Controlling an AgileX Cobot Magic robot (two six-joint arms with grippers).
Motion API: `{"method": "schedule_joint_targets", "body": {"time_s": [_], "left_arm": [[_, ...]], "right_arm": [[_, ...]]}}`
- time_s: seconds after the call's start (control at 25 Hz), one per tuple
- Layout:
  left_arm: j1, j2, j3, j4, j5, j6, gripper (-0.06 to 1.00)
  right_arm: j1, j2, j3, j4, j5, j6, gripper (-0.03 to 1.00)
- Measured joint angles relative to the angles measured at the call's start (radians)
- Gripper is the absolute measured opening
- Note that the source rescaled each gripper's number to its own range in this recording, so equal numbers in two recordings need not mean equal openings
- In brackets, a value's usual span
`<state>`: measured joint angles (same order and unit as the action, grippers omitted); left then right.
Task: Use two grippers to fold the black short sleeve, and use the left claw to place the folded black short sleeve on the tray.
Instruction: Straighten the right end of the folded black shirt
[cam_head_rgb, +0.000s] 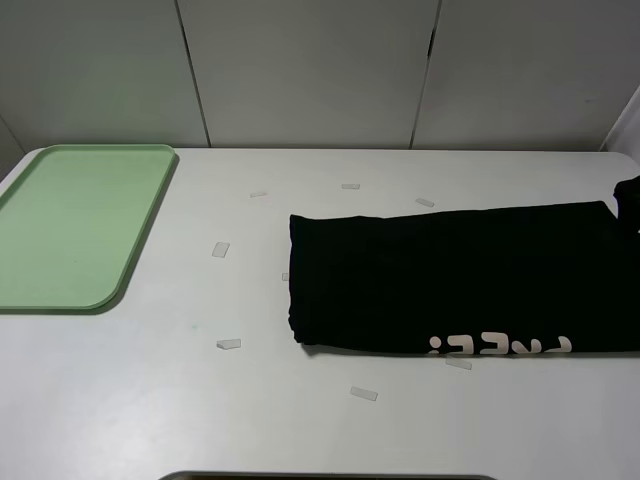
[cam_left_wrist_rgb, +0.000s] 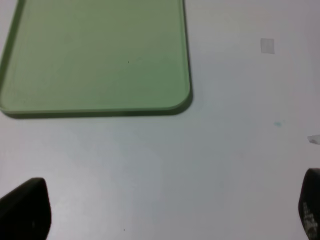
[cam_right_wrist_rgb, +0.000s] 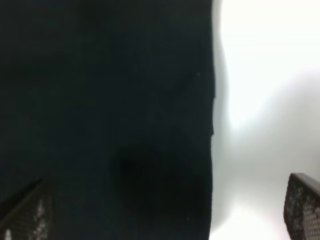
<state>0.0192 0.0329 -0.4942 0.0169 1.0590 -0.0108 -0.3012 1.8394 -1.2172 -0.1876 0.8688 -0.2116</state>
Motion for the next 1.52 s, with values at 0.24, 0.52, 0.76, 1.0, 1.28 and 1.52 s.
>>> {"method": "schedule_joint_targets", "body": {"time_s": [0.24,0.52,0.76,1.0,1.28,1.52], "left_arm": [[0.000,0.000,0.000,0.000,0.000,0.000,1.00],[0.000,0.000,0.000,0.000,0.000,0.000,1.00],[0.000,0.000,0.000,0.000,0.000,0.000,1.00],[0.000,0.000,0.000,0.000,0.000,0.000,1.00],[0.000,0.000,0.000,0.000,0.000,0.000,1.00],[0.000,0.000,0.000,0.001,0.000,0.000,1.00]], "right_arm": [[-0.069,0.067,0.000,0.098,-0.055,-0.089,1.00],[-0.079,0.145,0.000,0.082,-0.143,-0.096,1.00],[-0.111,0.198,0.000,0.096,-0.200,-0.120,1.00],[-0.140,0.236,0.000,0.175,-0.227,-0.199,1.00],[-0.149,0.266,-0.014,0.222,-0.220,-0.247,1.00],[-0.157,0.287,-0.021,0.269,-0.203,-0.265,0.94]]}}
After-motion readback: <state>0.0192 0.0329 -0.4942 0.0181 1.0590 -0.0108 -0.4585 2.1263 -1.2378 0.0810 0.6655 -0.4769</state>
